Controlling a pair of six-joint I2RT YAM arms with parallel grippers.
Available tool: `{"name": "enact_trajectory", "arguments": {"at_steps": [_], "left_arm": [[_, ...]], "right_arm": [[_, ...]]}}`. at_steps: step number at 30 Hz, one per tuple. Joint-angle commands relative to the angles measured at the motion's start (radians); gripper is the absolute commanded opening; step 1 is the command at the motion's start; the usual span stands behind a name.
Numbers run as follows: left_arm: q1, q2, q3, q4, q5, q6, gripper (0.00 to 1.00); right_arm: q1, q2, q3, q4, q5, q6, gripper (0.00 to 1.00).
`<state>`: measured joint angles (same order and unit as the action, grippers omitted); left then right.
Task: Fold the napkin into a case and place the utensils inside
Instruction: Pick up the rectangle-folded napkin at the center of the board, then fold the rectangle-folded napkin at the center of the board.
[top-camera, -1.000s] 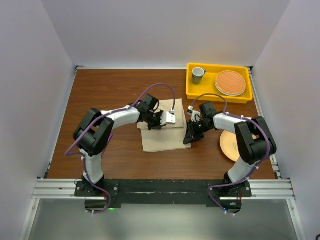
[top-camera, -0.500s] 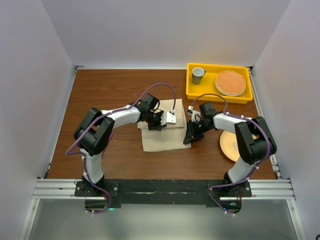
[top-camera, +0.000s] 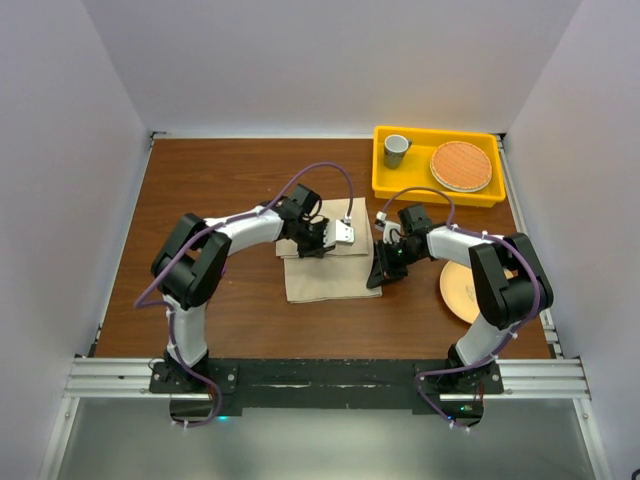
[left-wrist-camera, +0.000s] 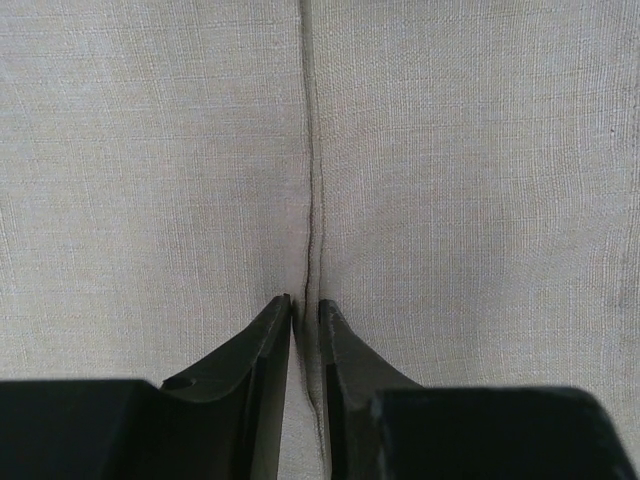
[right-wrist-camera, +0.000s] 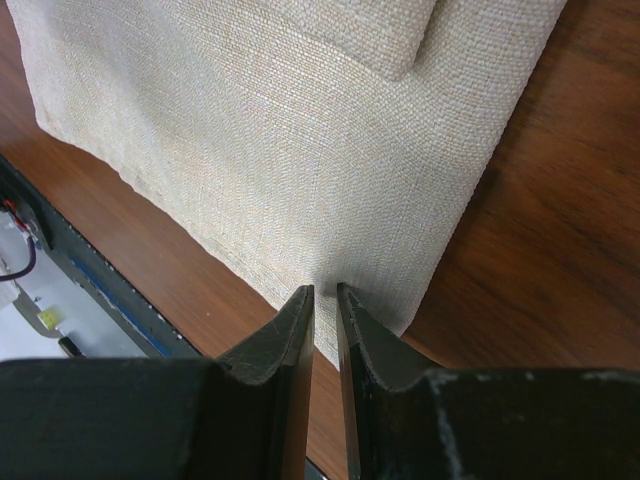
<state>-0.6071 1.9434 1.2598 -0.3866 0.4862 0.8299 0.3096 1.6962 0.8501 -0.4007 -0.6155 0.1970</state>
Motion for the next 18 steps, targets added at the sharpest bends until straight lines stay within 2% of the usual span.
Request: {"name": "enact_trajectory", "arguments": {"at_steps": [1,4,7,10,13,18], "left_arm": [[0.018,-0.008,0.056,-0.023,0.022,-0.022,0.23],[0.029,-0.003,0.066,-0.028,0.022,-0.015,0.21],[0.035,0.008,0.078,-0.034,0.023,-0.011,0.12],[0.035,0.006,0.078,-0.029,0.029,-0.008,0.09],[0.035,-0.001,0.081,-0.035,0.04,-0.008,0.1],[0.036,-0.004,0.082,-0.043,0.031,-0.006,0.17]], "right_arm": [[0.006,0.013,0.007,-0.004,0.033,-0.027,0.2],[0.006,0.013,0.007,-0.003,0.033,-0.027,0.2],[0.006,0.011,0.009,-0.003,0.033,-0.025,0.2],[0.006,0.011,0.01,-0.004,0.033,-0.025,0.2],[0.006,0.01,0.01,-0.006,0.034,-0.025,0.2],[0.006,0.005,0.009,-0.003,0.037,-0.024,0.2]]}}
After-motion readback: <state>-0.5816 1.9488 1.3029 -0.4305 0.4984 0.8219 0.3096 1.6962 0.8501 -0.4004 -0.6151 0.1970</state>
